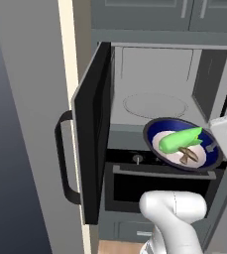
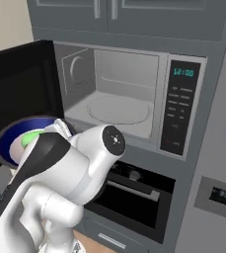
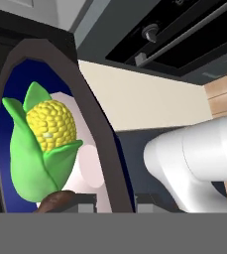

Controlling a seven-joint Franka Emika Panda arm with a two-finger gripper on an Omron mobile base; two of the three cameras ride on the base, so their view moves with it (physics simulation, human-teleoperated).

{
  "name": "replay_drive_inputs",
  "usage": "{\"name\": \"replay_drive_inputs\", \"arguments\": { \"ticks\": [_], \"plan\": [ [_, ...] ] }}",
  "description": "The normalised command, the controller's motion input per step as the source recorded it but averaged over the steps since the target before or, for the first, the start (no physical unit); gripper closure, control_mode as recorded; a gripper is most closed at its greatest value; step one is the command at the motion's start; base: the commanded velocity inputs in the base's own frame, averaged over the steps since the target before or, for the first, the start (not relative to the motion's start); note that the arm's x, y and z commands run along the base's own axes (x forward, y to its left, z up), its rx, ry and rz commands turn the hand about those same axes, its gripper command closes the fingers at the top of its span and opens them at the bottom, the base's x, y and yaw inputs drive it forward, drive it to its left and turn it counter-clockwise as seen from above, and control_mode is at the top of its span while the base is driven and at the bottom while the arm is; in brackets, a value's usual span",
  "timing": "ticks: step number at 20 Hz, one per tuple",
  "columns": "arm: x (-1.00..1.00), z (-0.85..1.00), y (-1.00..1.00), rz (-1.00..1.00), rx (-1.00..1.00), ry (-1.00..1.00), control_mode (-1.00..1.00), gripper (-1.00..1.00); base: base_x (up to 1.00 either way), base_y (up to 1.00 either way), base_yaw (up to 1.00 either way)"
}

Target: Place the bowl containing the mushroom and corn in the microwave. Close the microwave door and press the start button to microwave the meal.

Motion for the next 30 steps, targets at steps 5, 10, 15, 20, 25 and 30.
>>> {"name": "replay_drive_inputs", "arguments": {
  "ticks": [5,10,15,20,25,30],
  "plan": [
    [0.0,0.0,0.0,0.0,0.0,0.0,1.0,1.0,-0.07,0.0,0.12],
    [0.03,0.0,0.01,0.0,0.0,0.0,-1.0,1.0,0.0,0.0,0.0],
    [0.06,0.0,-0.09,-0.05,0.0,0.0,-1.0,1.0,0.0,0.0,0.0],
    [0.12,0.0,-0.36,-0.12,0.03,0.0,-1.0,1.0,0.0,0.0,0.0],
    [0.39,0.02,-0.17,-0.21,0.0,0.0,-1.0,1.0,0.0,0.0,0.0],
    [0.49,0.0,0.0,-0.24,0.0,0.0,-1.0,1.0,0.0,0.0,0.0]
  ]
}}
